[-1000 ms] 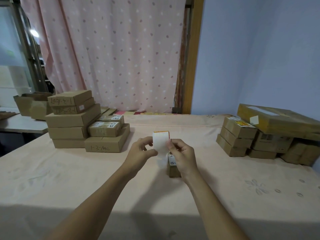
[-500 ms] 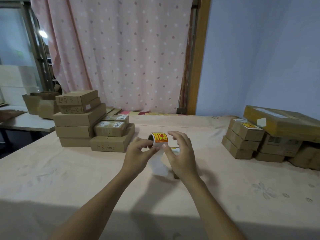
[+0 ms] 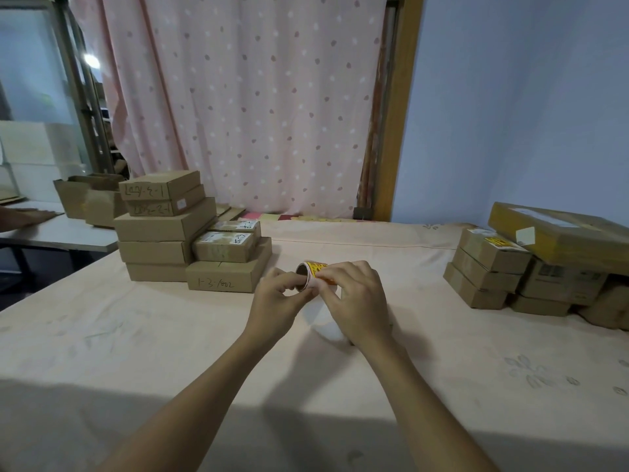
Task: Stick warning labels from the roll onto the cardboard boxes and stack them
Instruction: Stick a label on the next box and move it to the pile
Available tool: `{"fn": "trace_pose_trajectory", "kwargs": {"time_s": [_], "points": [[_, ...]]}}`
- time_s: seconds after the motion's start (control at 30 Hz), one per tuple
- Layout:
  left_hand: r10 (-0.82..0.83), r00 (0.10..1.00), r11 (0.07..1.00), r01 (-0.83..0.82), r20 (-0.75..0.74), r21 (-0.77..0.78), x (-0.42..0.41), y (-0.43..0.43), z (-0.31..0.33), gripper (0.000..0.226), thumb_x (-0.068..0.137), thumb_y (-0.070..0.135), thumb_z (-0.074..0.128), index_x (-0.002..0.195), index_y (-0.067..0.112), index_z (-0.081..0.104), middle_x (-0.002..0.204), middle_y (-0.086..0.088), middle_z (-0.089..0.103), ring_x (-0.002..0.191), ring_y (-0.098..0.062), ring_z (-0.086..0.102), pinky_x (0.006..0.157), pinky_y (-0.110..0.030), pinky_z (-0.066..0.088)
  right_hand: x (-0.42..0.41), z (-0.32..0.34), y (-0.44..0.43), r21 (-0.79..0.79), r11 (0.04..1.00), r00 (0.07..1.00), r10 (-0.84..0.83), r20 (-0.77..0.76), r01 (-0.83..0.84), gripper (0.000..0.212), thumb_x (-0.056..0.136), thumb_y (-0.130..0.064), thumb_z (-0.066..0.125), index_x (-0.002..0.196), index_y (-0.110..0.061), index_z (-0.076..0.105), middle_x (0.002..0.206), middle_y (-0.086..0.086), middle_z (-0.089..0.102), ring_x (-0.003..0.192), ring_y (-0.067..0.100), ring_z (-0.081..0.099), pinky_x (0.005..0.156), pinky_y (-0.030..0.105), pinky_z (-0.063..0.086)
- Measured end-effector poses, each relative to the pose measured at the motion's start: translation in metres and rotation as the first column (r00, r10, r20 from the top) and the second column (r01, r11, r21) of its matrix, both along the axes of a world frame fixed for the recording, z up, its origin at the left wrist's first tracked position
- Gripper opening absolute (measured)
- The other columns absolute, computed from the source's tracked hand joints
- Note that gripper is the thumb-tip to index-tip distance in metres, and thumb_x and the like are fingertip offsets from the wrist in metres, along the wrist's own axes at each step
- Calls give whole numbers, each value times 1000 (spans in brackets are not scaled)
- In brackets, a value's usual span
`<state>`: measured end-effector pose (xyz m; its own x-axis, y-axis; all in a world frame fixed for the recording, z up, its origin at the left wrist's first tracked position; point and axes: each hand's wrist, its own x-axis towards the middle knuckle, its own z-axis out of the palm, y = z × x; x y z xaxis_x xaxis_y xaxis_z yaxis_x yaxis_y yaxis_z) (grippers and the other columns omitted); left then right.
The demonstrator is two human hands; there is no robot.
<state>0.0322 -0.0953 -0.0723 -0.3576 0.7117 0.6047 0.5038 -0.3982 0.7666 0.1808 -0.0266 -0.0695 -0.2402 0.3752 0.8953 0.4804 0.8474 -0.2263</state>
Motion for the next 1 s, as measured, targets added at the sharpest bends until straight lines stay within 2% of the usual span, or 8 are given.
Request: {"fn": "trace_pose_trajectory", "kwargs": {"time_s": [0.23, 0.33, 0.4, 0.53, 0.67, 0.8, 0.93, 1.0], "points": [[114, 985, 993, -118, -126, -22, -15, -2, -13, 18, 77, 10, 86, 83, 26, 78, 79, 19, 60, 92, -2, 50, 79, -19, 36, 2, 1, 0, -231, 966, 979, 72, -191, -116, 24, 91, -43, 63, 88, -24, 78, 95, -14, 68, 96, 12, 57, 81, 27, 47], [134, 970, 985, -152, -203, -76, -28, 0, -21, 15, 78, 10, 85, 88, 20, 79, 79, 12, 60, 94, -3, 46, 78, -24, 36, 3, 0, 5, -336, 929, 964, 68, -256, -155, 7, 90, -26, 72, 86, -26, 77, 94, -14, 67, 96, 12, 59, 81, 28, 48], [148, 962, 979, -175, -230, -100, -36, 1, -25, 13, 79, 13, 85, 86, 22, 78, 81, 2, 60, 92, -3, 44, 77, -25, 34, 3, 2, 7, -402, 895, 947, 60, -316, -191, 11, 91, -17, 74, 87, -27, 76, 93, -15, 68, 93, 13, 61, 79, 30, 50], [200, 935, 969, -233, -292, -82, -46, -2, -29, 14, 77, 9, 85, 76, 14, 73, 69, 16, 51, 83, -15, 48, 74, -34, 38, 6, 5, 8, -476, 842, 908, 39, -417, -255, 9, 92, -18, 73, 87, -25, 76, 94, -13, 69, 89, 15, 65, 77, 28, 51], [264, 717, 912, -403, -645, -75, -59, 1, -36, 27, 75, 16, 78, 64, 15, 52, 59, 12, 48, 73, -23, 40, 64, -35, 28, 16, 1, 6, -537, 789, 879, 7, -477, -298, 8, 93, -18, 72, 89, -22, 77, 93, -11, 70, 83, 7, 62, 72, 16, 46], [233, 588, 906, -420, -775, -46, -56, 3, -40, 30, 67, 12, 65, 62, 20, 36, 57, 17, 29, 69, -19, 32, 63, -32, 27, 25, -10, 9, -596, 736, 868, -23, -497, -321, 11, 93, -20, 73, 87, -28, 76, 88, -13, 74, 84, 6, 67, 74, 20, 50], [152, 508, 892, -440, -848, -104, -54, 5, -53, 7, 64, 19, 57, 69, 25, 59, 60, 9, 54, 70, -23, 44, 66, -30, 24, 34, -16, 11, -638, 710, 879, -57, -474, -298, 10, 93, -24, 72, 87, -31, 76, 85, -14, 74, 81, 2, 66, 67, 17, 49], [117, 490, 885, -446, -864, -132, -54, 9, -60, 24, 62, 23, 58, 81, 30, 71, 63, 9, 57, 71, -23, 48, 68, -30, 25, 38, -18, 12, -643, 706, 879, -61, -473, -297, 12, 93, -23, 72, 86, -31, 76, 84, -14, 74, 81, 1, 66, 67, 15, 49]]}}
